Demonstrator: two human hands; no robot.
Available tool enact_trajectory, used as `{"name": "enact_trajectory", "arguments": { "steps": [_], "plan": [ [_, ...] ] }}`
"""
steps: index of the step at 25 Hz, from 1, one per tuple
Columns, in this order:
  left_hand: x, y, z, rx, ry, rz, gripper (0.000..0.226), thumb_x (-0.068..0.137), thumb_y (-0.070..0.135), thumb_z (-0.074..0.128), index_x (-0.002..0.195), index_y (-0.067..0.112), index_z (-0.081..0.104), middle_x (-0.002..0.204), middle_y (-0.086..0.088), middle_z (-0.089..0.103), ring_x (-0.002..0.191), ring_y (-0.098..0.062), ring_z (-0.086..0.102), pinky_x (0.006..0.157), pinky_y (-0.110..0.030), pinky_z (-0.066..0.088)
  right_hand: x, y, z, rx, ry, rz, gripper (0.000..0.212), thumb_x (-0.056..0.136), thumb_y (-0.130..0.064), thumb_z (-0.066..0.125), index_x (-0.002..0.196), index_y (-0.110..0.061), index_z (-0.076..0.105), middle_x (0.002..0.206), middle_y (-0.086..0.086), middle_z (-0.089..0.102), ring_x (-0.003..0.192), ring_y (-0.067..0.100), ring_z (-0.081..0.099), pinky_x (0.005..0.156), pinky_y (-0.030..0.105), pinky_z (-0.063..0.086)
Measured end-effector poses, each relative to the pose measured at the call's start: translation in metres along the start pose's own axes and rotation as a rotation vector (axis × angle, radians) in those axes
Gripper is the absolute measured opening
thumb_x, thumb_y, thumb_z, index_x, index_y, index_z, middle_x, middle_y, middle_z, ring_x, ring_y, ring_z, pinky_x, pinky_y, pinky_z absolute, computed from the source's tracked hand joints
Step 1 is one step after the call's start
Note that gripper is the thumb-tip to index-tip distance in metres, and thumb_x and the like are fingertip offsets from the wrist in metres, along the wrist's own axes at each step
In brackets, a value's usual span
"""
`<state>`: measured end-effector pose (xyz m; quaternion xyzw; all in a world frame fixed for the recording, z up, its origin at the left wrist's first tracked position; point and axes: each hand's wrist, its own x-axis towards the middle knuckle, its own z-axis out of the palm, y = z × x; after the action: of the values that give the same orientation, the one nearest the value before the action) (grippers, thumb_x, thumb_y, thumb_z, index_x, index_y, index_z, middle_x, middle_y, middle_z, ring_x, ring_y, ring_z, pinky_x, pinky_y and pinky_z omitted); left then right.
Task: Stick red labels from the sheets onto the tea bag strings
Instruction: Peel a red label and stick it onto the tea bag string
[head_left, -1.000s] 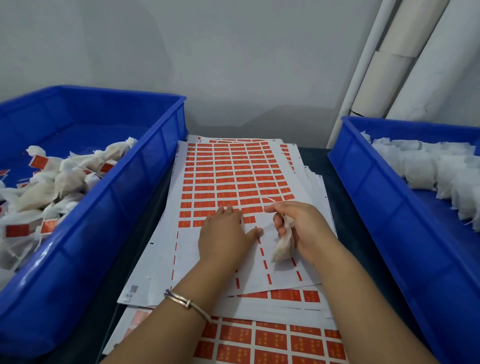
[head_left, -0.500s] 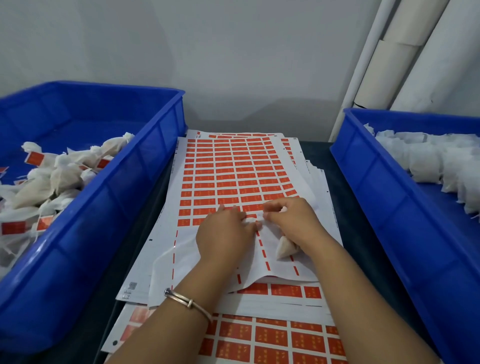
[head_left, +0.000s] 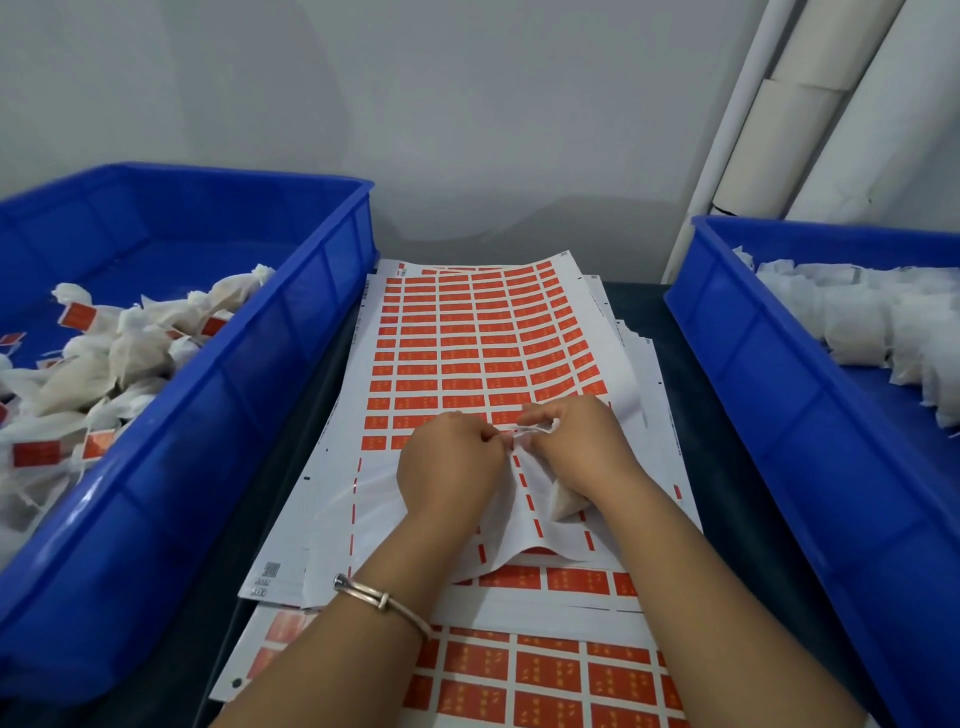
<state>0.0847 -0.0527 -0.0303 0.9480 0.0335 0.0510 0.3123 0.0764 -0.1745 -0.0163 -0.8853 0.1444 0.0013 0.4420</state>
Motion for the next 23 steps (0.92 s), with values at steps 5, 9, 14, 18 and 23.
{"name": "enact_trajectory", "arguments": {
  "steps": [5,9,14,18,23],
  "plan": [
    [0.006,0.009,-0.007,0.122,-0.052,0.044,0.023,0.086,0.041,0.061,0.074,0.023,0.069,0.059,0.007,0.058,0.053,-0.011,0.055,0.05,-0.019,0.042,0.0,0.001,0.0,0.042,0.025,-0.004,0.005,0.086,-0.023,0.068,0.083,-0.027,0.065,0.116,-0.005,0.066,0.085,0.01,0.05,0.08,0.024,0.04],
    [0.012,0.017,-0.012,0.219,-0.082,0.071,0.028,0.085,0.045,0.06,0.07,0.022,0.066,0.057,0.005,0.056,0.052,-0.012,0.055,0.049,-0.02,0.041,0.003,0.004,0.002,0.049,0.021,-0.01,0.012,0.086,-0.026,0.067,0.097,-0.024,0.07,0.117,-0.006,0.066,0.085,0.009,0.049,0.079,0.024,0.038],
    [0.018,0.02,-0.014,0.177,-0.089,0.092,0.022,0.086,0.039,0.059,0.08,0.021,0.07,0.064,0.005,0.06,0.058,-0.012,0.058,0.059,-0.023,0.05,0.004,0.006,0.002,0.066,0.024,-0.011,0.021,0.087,-0.026,0.066,0.106,-0.021,0.07,0.117,-0.005,0.066,0.086,0.01,0.05,0.075,0.023,0.038],
    [0.015,0.02,-0.006,0.112,-0.09,0.091,0.02,0.088,0.035,0.058,0.082,0.02,0.07,0.066,0.004,0.061,0.061,-0.013,0.059,0.063,-0.026,0.052,0.002,0.006,0.001,0.106,0.016,-0.016,0.016,0.087,-0.027,0.066,0.103,-0.026,0.069,0.114,-0.007,0.066,0.088,0.011,0.053,0.074,0.022,0.039],
    [0.026,0.016,-0.002,-0.055,-0.154,-0.045,0.024,0.09,0.03,0.056,0.069,0.019,0.06,0.064,0.001,0.057,0.06,-0.015,0.056,0.058,-0.024,0.045,0.001,0.006,0.001,0.115,0.004,-0.03,0.009,0.085,-0.027,0.067,0.09,-0.034,0.064,0.095,-0.02,0.059,0.074,-0.001,0.05,0.058,0.012,0.034]
  ]
}}
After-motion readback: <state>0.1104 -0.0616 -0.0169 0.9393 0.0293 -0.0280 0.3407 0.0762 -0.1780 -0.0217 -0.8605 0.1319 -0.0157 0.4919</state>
